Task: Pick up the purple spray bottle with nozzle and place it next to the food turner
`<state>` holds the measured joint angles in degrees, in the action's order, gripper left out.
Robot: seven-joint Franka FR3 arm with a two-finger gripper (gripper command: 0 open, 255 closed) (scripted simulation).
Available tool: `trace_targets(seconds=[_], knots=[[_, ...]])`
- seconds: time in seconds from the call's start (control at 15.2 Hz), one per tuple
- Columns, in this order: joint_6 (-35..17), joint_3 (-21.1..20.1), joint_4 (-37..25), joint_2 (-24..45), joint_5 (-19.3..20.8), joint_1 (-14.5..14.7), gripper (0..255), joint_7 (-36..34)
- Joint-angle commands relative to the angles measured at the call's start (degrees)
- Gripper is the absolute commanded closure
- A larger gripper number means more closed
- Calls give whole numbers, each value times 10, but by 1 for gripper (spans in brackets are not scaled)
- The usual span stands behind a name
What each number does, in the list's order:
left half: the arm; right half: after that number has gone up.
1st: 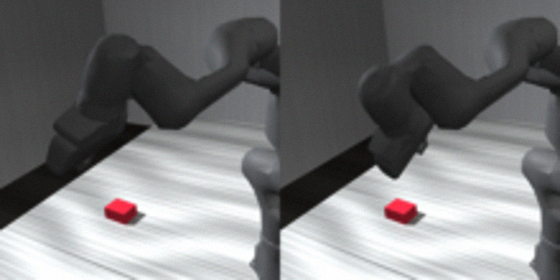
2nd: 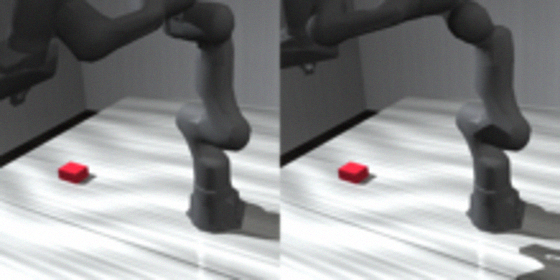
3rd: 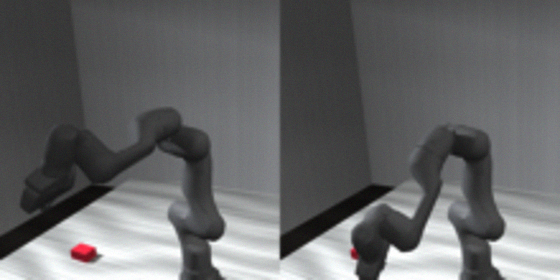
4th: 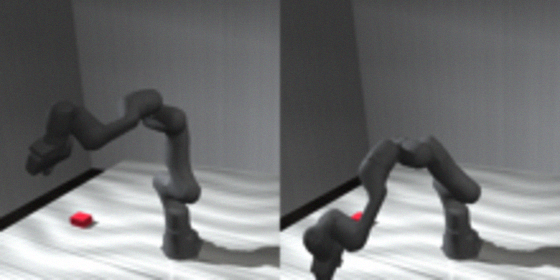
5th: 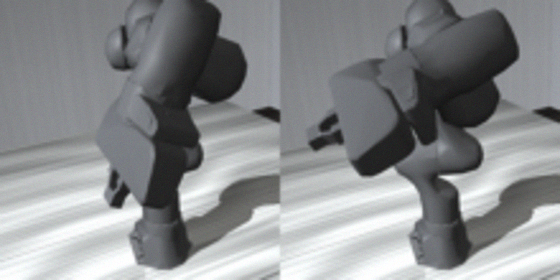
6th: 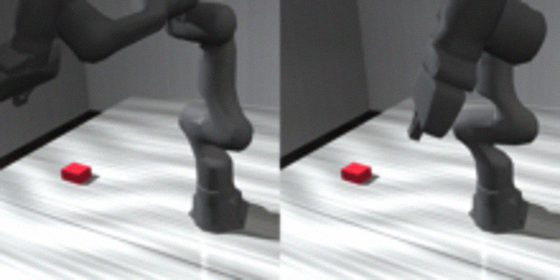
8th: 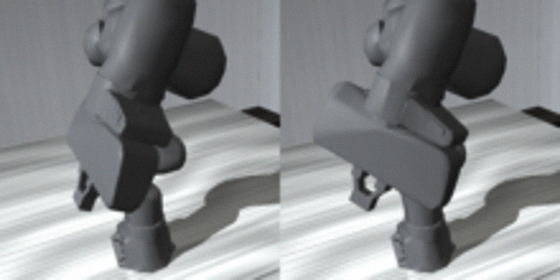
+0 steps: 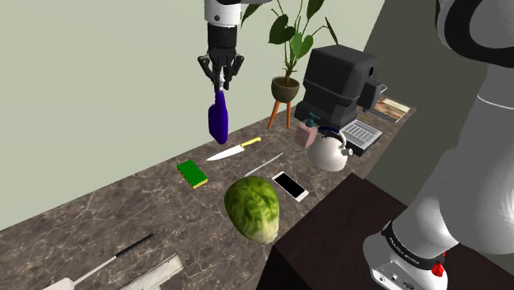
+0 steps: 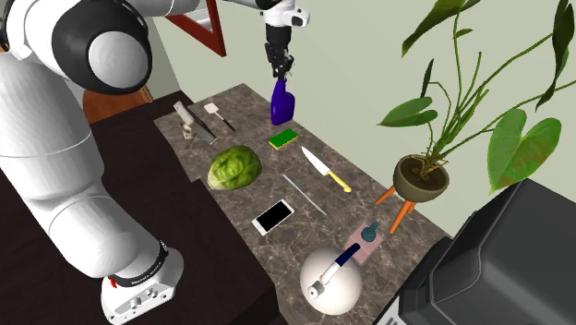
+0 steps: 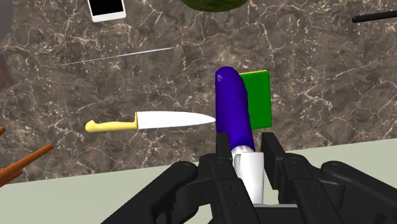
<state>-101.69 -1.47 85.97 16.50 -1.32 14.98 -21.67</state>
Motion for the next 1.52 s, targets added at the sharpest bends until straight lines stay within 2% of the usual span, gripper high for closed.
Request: trace_targets(seconds=[0.0, 0.46, 0.86, 1.19, 1.45], knots=[[-13, -8, 1, 10, 2, 16, 255, -24], [-39, -30, -41, 77, 13, 67, 255, -98], [-44, -43, -116, 155, 26, 114, 255, -156], [-29, -48, -217, 241, 36, 156, 255, -199], [6, -49, -348, 336, 44, 193, 255, -229]])
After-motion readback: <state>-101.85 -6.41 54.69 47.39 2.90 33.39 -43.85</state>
